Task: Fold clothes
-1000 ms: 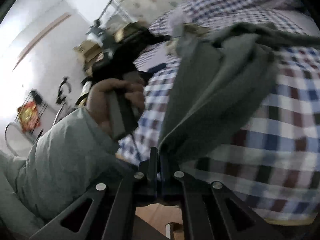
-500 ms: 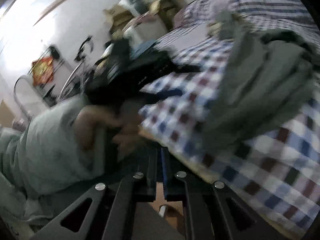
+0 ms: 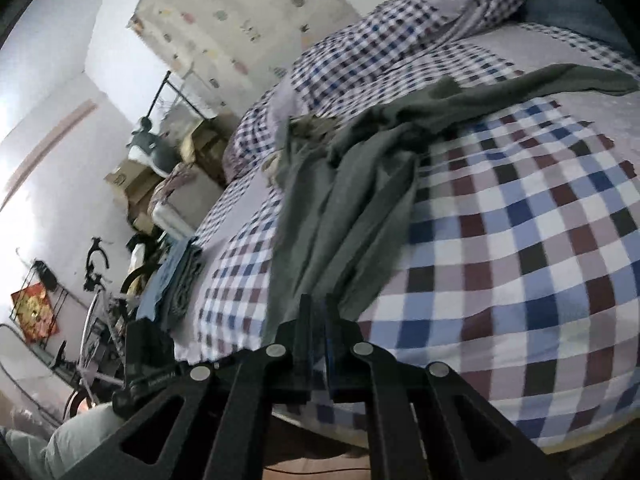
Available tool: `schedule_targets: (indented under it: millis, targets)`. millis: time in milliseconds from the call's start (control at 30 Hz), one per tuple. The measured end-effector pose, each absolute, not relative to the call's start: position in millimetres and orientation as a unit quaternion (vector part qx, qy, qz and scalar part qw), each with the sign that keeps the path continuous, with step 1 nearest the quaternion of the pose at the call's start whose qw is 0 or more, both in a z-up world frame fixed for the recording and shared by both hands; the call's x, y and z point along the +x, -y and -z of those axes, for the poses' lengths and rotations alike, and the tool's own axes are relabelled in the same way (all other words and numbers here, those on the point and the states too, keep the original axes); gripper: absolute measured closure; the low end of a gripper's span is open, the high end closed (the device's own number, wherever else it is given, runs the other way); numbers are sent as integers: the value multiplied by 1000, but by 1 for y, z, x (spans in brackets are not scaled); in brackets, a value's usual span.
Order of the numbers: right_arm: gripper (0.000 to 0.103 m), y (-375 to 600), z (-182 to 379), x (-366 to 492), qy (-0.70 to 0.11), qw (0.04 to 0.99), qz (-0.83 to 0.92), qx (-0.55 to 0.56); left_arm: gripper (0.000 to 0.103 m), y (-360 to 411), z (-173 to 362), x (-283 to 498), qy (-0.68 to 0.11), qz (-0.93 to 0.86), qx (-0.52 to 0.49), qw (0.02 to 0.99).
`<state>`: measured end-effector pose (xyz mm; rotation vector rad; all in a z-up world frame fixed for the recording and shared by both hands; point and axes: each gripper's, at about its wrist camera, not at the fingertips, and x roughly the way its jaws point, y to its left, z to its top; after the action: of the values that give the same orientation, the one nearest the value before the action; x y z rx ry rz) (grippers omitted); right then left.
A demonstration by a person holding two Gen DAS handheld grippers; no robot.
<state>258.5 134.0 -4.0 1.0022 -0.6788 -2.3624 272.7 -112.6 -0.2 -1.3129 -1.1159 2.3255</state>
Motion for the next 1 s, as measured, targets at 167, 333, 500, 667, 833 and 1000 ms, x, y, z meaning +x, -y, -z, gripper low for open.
schedule_targets:
  millis: [167,333,500,667,833,1000]
  targets:
    - [98,-145,2,253,242,218,870,371,60,101,8,267,388,-783,-464,147]
    - [97,-159,6,247,238,188,875,378,99,105,-1,269,385,-791,-452,149]
    - [88,-180,11,229,262,165,873,376,100,145,-40,288,408,-827,-361,137]
    - [66,-185,21,201,297,176,857,383,100,190,-62,306,437,-842,-300,99]
    - [61,-171,24,166,303,210,845,387,101,222,-69,312,444,-851,-272,65]
    - [61,-145,21,129,264,230,851,392,101,245,-65,320,452,-851,-263,50]
